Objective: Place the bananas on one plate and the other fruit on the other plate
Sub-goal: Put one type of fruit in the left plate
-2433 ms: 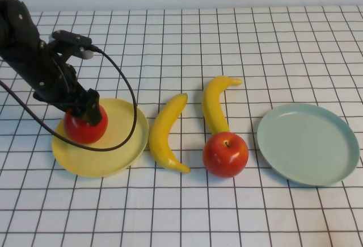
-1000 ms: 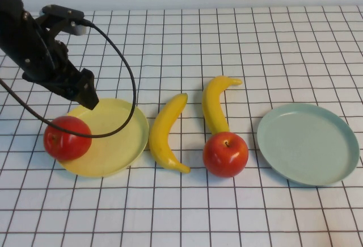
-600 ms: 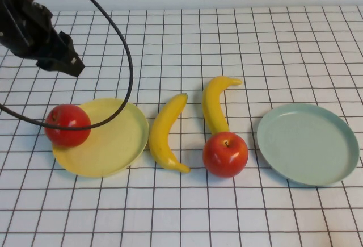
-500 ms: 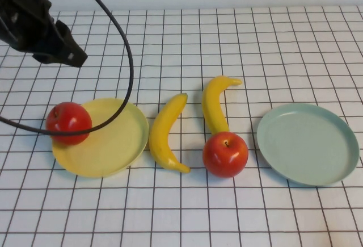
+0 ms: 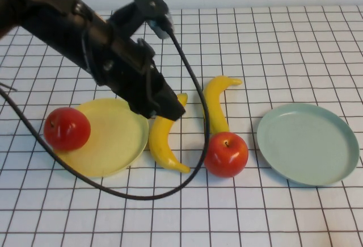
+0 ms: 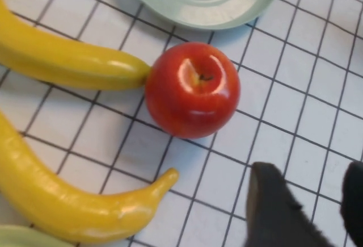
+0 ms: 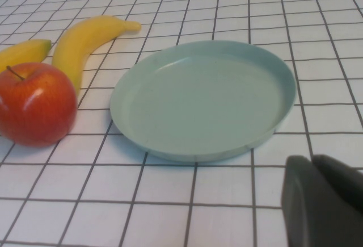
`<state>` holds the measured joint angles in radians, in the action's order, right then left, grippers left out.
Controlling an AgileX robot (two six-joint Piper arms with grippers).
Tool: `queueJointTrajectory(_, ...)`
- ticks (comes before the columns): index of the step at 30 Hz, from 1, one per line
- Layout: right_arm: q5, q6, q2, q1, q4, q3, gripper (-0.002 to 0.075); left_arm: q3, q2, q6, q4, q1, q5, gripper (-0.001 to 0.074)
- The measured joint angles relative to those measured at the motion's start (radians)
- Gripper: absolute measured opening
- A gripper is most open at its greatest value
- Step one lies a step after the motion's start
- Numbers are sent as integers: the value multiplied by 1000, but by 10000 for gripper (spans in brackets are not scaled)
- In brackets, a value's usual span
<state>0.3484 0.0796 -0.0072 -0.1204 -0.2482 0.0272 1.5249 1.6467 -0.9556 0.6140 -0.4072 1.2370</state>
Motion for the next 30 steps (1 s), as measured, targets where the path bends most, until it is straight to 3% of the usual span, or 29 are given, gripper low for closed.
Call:
queueJointTrajectory(5,0,0,0,0,0,0,-17,0,96,-5,4,-70,-16,571)
queueJointTrajectory(8,0,0,0,0,0,0,-17,-2,134,7,35,-95,-26,653)
queueJointTrajectory(13,0,0,0,0,0,0,-17,-3,162,21,122,-113,-26,667)
queueJointTrajectory(18,0,0,0,0,0,0,-17,-3,162,21,87,-122,-101,667)
queueJointTrajectory(23,0,0,0,0,0,0,-17,-3,173,62,-98,-202,-217,667)
queueJointTrajectory(30,0,0,0,0,0,0,-17,-3,233,278,-443,-359,-370,667)
